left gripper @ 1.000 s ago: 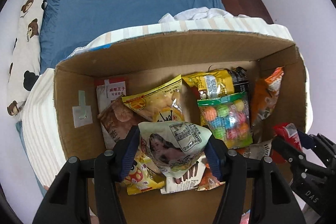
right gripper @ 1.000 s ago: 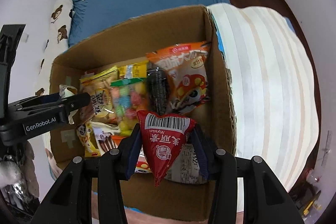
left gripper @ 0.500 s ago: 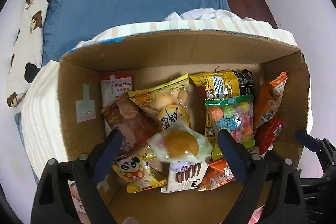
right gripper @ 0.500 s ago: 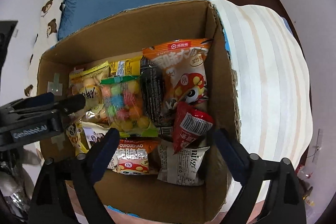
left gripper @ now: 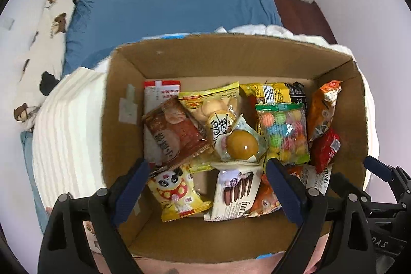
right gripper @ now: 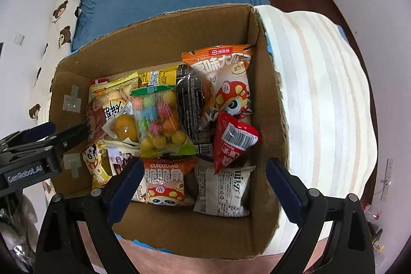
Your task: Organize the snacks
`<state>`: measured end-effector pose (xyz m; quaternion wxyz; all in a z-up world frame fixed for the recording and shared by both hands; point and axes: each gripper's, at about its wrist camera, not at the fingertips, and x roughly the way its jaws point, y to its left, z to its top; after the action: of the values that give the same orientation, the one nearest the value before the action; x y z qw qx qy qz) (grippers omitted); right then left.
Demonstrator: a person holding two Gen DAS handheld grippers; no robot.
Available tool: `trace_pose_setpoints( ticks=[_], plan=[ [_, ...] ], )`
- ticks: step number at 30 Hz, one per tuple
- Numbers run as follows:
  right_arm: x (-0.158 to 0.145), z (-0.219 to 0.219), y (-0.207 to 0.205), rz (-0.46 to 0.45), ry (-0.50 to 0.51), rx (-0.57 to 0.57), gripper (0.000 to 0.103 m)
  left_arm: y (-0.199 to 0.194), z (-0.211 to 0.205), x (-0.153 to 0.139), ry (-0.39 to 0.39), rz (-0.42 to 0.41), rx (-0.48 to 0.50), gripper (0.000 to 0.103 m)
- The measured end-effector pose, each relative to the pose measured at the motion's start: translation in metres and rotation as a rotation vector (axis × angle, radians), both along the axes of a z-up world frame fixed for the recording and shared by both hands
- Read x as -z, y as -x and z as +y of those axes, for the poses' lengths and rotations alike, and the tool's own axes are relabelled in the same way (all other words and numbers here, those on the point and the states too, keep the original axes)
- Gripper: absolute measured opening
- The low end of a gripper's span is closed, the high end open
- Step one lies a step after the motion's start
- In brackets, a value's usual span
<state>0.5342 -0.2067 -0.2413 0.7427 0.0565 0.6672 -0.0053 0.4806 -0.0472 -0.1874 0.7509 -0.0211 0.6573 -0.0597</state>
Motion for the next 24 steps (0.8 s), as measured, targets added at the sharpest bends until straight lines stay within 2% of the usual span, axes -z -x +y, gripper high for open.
trace_pose_setpoints(
  ticks=[4,10,18,24],
  plan=[
    [-0.014,0.004,0.018,-0.067,0.008,-0.015,0.098,0.027,0.007,-0.024,-0.034,-0.111,-0.015,0.093],
    [-0.039,0.012,0.055,-0.168,0.004,-0.030,0.098,0.075,0.021,-0.051,-0.043,-0.227,-0.041,0.093],
    [-0.070,0.019,0.115,-0.270,-0.024,-0.054,0.098,0.145,0.035,-0.083,-0.027,-0.344,-0.087,0.093],
    [-0.106,0.027,0.167,-0.384,-0.025,-0.062,0.098,0.196,0.039,-0.108,-0.028,-0.417,-0.098,0.093]
  ],
)
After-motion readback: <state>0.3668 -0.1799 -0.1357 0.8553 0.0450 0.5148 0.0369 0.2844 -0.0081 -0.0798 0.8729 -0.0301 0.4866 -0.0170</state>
